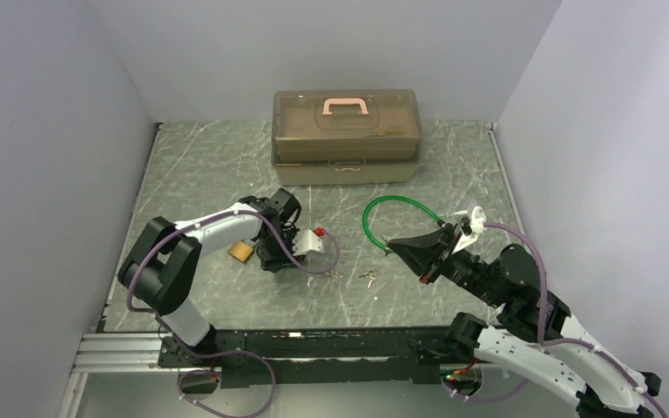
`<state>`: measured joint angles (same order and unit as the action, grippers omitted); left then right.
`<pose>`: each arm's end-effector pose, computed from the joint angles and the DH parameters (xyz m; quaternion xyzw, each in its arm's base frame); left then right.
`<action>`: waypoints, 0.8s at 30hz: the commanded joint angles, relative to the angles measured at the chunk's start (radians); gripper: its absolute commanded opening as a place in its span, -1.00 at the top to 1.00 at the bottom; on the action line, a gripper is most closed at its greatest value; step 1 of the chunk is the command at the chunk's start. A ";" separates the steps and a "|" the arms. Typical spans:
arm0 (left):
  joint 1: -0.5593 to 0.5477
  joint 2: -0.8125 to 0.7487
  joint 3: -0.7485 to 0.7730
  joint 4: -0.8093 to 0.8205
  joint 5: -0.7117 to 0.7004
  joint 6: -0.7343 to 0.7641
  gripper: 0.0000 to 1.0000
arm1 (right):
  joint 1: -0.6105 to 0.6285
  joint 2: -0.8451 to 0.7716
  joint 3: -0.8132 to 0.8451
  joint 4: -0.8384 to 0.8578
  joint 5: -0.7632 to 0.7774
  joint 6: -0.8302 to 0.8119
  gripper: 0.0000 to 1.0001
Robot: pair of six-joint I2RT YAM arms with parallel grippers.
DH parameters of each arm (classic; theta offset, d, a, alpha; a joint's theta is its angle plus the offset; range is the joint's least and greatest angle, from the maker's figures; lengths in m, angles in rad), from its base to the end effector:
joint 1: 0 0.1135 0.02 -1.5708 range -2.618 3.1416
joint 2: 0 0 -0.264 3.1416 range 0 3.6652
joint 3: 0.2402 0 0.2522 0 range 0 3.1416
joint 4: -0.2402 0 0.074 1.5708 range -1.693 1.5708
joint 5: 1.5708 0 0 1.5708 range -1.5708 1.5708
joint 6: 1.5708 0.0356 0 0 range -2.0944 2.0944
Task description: Unlock with the key
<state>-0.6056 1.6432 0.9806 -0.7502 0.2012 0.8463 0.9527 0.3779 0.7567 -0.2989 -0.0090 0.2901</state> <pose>0.2313 -0.1688 0.1659 0.6644 0.7365 -0.0900 0.0900 0.0515 0.0729 0.3660 -0.2238 0.6403 0.4303 0.5956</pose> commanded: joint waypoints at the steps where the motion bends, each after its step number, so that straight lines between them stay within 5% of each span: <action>1: 0.001 -0.084 0.052 -0.057 0.025 -0.022 -0.15 | -0.001 0.019 0.043 0.019 -0.016 0.006 1.00; 3: 0.001 -0.101 0.078 -0.070 0.050 -0.026 -0.35 | 0.000 0.021 0.044 0.024 -0.013 0.004 1.00; 9: -0.003 -0.135 0.089 -0.023 0.136 0.021 -0.40 | 0.000 0.031 0.043 0.032 -0.010 0.000 1.00; 12: -0.014 -0.147 0.050 0.029 0.183 0.130 -0.72 | -0.001 0.038 0.046 0.036 -0.004 -0.004 1.00; 16: -0.020 -0.090 0.053 0.033 0.214 0.230 -0.81 | 0.000 0.051 0.055 0.039 -0.002 -0.010 1.00; 17: -0.019 -0.074 0.054 0.030 0.227 0.255 -0.97 | 0.000 0.053 0.056 0.040 -0.003 -0.012 1.00; 24: -0.016 0.033 0.111 -0.007 0.288 0.376 -0.97 | -0.001 0.060 0.073 0.041 0.006 -0.020 1.00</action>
<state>-0.6228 1.6352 1.0405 -0.7372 0.4068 1.1061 0.9531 0.4332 0.7776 -0.2985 -0.0086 0.2836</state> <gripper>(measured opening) 0.994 0.008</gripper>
